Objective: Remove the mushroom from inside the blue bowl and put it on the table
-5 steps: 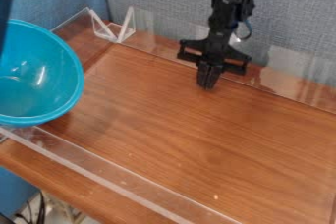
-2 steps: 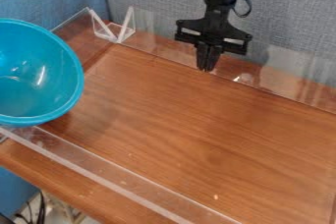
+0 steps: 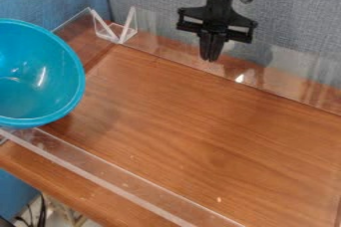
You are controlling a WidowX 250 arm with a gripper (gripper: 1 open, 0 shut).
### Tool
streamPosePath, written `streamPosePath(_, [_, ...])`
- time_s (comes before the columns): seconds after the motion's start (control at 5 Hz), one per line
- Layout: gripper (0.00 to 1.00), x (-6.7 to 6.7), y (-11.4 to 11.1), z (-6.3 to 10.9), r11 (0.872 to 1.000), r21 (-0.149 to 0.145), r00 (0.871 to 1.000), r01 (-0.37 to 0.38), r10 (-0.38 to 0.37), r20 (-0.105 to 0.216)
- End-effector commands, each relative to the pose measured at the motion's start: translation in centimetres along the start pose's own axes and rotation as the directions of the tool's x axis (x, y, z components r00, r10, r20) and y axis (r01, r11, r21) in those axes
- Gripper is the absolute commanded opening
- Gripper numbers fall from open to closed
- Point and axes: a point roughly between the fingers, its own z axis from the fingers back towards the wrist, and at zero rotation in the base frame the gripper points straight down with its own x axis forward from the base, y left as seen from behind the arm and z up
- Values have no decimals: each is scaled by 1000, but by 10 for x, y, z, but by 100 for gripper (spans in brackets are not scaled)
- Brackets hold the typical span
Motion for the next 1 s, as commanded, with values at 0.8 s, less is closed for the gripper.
streamPosePath(0.8, [0, 28, 34, 48, 994, -45, 990, -104, 108, 91])
